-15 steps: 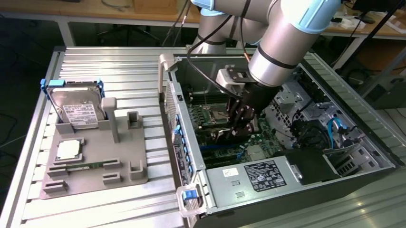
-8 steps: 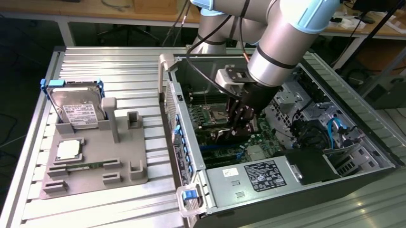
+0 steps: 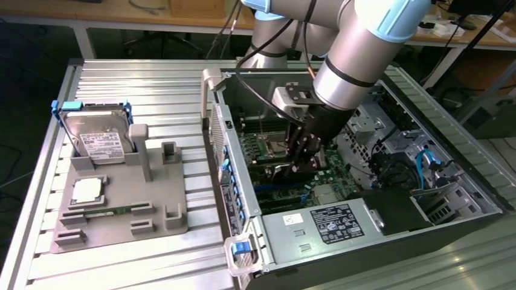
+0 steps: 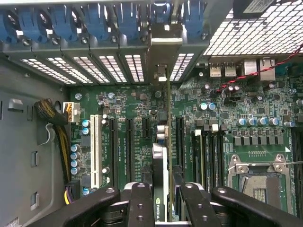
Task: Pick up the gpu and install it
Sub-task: 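Insert the gpu into the slot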
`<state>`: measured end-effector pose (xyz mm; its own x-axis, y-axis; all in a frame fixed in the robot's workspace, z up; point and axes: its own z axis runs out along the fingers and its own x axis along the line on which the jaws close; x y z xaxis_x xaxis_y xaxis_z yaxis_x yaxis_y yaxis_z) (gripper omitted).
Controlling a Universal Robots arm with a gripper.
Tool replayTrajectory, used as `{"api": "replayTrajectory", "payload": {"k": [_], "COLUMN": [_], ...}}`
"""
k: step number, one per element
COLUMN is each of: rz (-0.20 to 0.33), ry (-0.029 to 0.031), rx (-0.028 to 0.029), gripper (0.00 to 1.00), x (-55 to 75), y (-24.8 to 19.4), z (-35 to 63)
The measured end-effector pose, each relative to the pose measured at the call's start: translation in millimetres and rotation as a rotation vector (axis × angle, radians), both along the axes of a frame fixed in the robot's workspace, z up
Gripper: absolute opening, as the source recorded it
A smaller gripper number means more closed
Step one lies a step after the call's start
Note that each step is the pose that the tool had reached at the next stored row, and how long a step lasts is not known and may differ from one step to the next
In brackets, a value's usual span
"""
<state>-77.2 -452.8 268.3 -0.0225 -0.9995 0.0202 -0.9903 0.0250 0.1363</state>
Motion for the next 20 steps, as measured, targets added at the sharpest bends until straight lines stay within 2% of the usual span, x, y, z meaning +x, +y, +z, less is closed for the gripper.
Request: {"api": "replayTrajectory", "payload": {"k": [3, 9, 20], "rz": [0.000, 0.000, 0.000], "ry": [-0.0002, -0.0049, -0.0054], "rx": [-0.0002, -0.0005, 0.0001], "gripper": [0.27, 0.27, 0.27], "x": [-1.8, -1.9, -1.9], "y": [0.1, 0.1, 1.3], "z": [-0.5, -4.3, -4.7]}}
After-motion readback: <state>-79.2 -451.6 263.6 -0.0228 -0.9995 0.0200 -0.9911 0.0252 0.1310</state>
